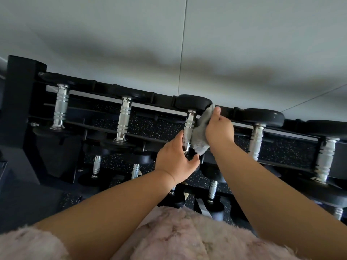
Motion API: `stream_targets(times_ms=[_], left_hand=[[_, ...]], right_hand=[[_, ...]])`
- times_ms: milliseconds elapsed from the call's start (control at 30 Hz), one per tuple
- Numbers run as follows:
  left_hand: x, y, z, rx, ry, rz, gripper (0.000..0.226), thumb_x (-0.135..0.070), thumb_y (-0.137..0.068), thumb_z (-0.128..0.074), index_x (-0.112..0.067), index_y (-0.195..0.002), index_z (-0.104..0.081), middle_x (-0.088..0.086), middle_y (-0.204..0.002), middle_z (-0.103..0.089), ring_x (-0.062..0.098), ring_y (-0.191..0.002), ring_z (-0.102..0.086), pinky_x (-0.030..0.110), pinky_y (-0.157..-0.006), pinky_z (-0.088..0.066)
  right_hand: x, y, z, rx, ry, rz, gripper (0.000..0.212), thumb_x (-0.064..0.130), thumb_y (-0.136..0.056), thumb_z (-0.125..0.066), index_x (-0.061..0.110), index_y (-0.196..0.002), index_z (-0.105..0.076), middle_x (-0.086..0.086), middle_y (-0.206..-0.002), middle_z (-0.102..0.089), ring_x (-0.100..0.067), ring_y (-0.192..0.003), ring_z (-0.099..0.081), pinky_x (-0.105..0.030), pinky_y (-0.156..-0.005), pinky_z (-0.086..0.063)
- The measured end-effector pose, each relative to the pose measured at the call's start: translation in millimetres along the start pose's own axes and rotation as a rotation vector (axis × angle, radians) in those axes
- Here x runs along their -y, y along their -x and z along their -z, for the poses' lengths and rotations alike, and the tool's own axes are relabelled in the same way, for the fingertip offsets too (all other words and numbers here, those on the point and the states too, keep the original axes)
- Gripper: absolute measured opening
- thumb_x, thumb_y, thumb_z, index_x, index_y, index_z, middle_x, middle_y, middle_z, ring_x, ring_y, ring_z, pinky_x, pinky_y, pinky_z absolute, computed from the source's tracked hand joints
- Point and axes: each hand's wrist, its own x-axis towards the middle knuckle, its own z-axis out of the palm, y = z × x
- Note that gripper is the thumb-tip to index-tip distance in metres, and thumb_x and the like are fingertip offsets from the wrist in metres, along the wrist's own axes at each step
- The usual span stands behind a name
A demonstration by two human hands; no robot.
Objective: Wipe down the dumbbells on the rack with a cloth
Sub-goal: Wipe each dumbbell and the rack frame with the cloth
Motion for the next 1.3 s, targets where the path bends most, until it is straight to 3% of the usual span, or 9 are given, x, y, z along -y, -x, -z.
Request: stream_targets(times_ms=[167, 400, 533, 600, 733, 800, 933, 1200, 1300], left_hand=[[1, -1, 1, -0.039, 0.048, -0.037, 0.066, -0.058, -0.082, -0.067, -0.029, -0.138, -0.050, -0.015, -0.114, -0.067, 0.011, -0.107, -0.065, 0.030, -0.090, -0.053], [12, -2, 3, 0.058, 0.016, -0.136, 0.097, -0.058, -0.086, -0.069, -0.018, -0.163, -0.027, -0.003, -0.148, -0.057, 0.016, -0.136, -0.052, 0.031, -0.112, -0.042], [11, 0, -1, -0.018, 0.038, -0.138, 0.088, -0.059, -0.081, -0.065, -0.011, -0.151, -0.040, 0.002, -0.135, -0.061, 0.021, -0.125, -0.058, 0.039, -0.107, -0.049], [10, 2, -5, -0.098, 0.036, -0.146, 0.089, -0.059, -0.078, -0.060, -0.005, -0.146, -0.042, 0.007, -0.135, -0.056, 0.025, -0.125, -0.055, 0.046, -0.108, -0.048], [11, 3, -5, -0.127, 0.036, -0.171, 0.102, -0.059, -0.079, -0.060, 0.000, -0.156, -0.030, 0.016, -0.158, -0.040, 0.031, -0.148, -0.038, 0.047, -0.124, -0.033], [10, 3, -4, -0.117, 0.039, -0.175, 0.105, -0.059, -0.080, -0.060, 0.000, -0.160, -0.025, 0.015, -0.161, -0.038, 0.028, -0.150, -0.036, 0.043, -0.126, -0.031], [8, 3, -4, -0.081, 0.029, -0.144, 0.109, -0.064, -0.079, -0.056, -0.003, -0.162, -0.020, 0.013, -0.165, -0.033, 0.024, -0.154, -0.030, 0.041, -0.128, -0.026], [9, 3, -2, -0.059, 0.016, -0.163, 0.115, -0.065, -0.078, -0.059, -0.005, -0.164, -0.012, 0.015, -0.167, -0.031, 0.025, -0.154, -0.029, 0.038, -0.129, -0.024], [10, 4, -2, -0.068, 0.015, -0.171, 0.114, -0.068, -0.079, -0.054, -0.005, -0.165, -0.013, 0.014, -0.165, -0.034, 0.025, -0.152, -0.032, 0.038, -0.128, -0.026]], right_hand=[[7, 13, -21, 0.361, 0.153, 0.138, 0.052, 0.053, -0.108, -0.030, 0.009, -0.114, -0.058, -0.006, -0.100, -0.064, -0.023, -0.092, -0.064, -0.034, -0.075, -0.047], [2, -6, -27, 0.395, -0.095, 0.094, 0.044, 0.063, -0.093, -0.061, 0.022, -0.103, -0.072, 0.005, -0.098, -0.078, -0.016, -0.095, -0.072, -0.039, -0.096, -0.056], [-10, 8, -13, 0.583, 0.231, 0.134, 0.056, 0.065, -0.099, -0.049, 0.014, -0.099, -0.071, -0.005, -0.088, -0.077, -0.019, -0.083, -0.073, -0.033, -0.075, -0.057], [-23, 11, -7, 0.640, 0.435, 0.204, 0.060, 0.068, -0.097, -0.049, 0.012, -0.095, -0.071, -0.010, -0.086, -0.075, -0.022, -0.078, -0.071, -0.039, -0.079, -0.060], [-16, 2, -5, 0.628, 0.573, 0.228, 0.061, 0.073, -0.093, -0.052, 0.014, -0.099, -0.067, -0.004, -0.082, -0.071, -0.020, -0.078, -0.068, -0.034, -0.066, -0.056], [-3, -4, -9, 0.590, 0.483, 0.235, 0.062, 0.071, -0.093, -0.055, 0.011, -0.106, -0.064, -0.002, -0.083, -0.069, -0.016, -0.076, -0.067, -0.028, -0.058, -0.050], [1, -6, -28, 0.403, -0.088, 0.082, 0.054, 0.060, -0.093, -0.065, 0.014, -0.123, -0.064, 0.003, -0.103, -0.071, -0.019, -0.100, -0.068, -0.029, -0.078, -0.051], [-39, 7, -17, 0.639, 0.302, 0.211, 0.047, 0.055, -0.096, -0.064, 0.022, -0.129, -0.062, 0.008, -0.110, -0.070, -0.013, -0.102, -0.066, -0.033, -0.093, -0.052], [-26, 2, -6, 0.651, 0.401, 0.222, 0.043, 0.060, -0.091, -0.068, 0.025, -0.116, -0.065, 0.005, -0.099, -0.073, -0.013, -0.084, -0.070, -0.031, -0.069, -0.058]])
